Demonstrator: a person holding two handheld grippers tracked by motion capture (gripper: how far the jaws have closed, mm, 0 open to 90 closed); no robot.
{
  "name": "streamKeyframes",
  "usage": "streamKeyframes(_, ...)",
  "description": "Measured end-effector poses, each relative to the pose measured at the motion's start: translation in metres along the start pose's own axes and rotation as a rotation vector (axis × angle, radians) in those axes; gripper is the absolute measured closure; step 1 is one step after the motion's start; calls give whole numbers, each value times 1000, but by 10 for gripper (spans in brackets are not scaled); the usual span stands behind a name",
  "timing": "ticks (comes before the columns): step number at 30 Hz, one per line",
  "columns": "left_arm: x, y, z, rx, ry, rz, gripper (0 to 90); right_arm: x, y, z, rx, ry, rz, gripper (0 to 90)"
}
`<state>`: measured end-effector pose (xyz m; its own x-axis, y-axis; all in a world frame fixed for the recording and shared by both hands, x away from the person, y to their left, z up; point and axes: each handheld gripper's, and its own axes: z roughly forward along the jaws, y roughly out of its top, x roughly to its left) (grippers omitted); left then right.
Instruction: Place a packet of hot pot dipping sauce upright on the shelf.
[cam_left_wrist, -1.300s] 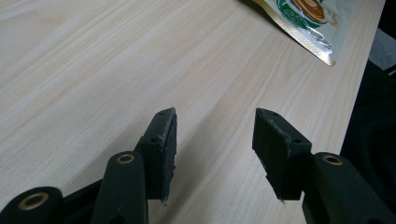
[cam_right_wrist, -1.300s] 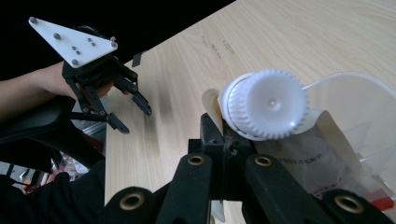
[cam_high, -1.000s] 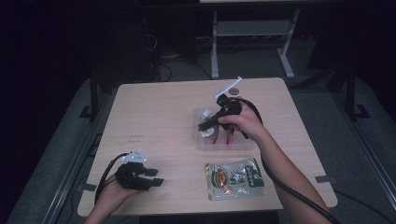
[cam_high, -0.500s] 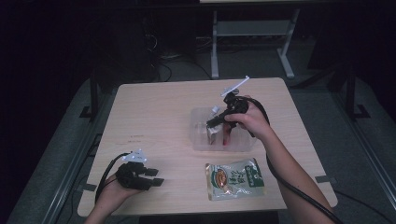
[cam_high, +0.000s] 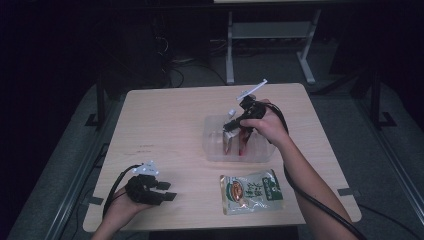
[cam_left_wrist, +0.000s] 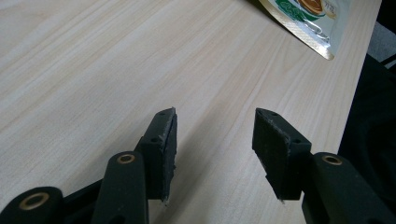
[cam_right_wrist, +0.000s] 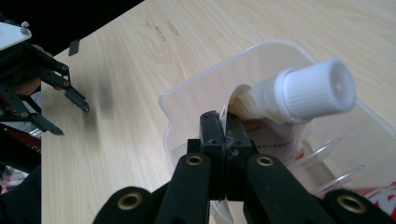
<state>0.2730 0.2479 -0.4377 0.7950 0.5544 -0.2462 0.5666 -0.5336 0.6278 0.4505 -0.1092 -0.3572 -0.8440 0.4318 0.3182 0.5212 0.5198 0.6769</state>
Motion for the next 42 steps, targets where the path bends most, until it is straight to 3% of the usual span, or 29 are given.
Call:
streamKeyframes(4, 0, 0, 0, -3, 1, 0, 495, 0, 1, -6, -28, -28, -29, 810)
streamKeyframes(5, 0, 0, 0, -5, 2, 1, 495, 1, 2, -8, -42, -27, -18, 795)
streamKeyframes(7, 0, 0, 0, -2, 1, -1, 495, 3, 3, -16, -70, -23, -6, 784)
streamKeyframes(11, -1, 1, 1, -2, 0, -5, 495, 10, 2, -36, -110, -33, -31, 740)
streamKeyframes(17, -1, 1, 1, -3, 7, 6, 490, 22, -7, -62, -159, -37, -37, 606)
streamKeyframes(23, -2, 1, 2, -10, 9, 14, 468, 33, -26, -80, -195, -57, -50, 498)
streamKeyframes(33, -4, 2, 1, -15, 12, 20, 458, 51, -60, -103, -225, -100, -66, 462)
streamKeyframes(42, -5, 2, 1, -13, 12, 22, 458, 62, -104, -106, -191, -141, -43, 444)
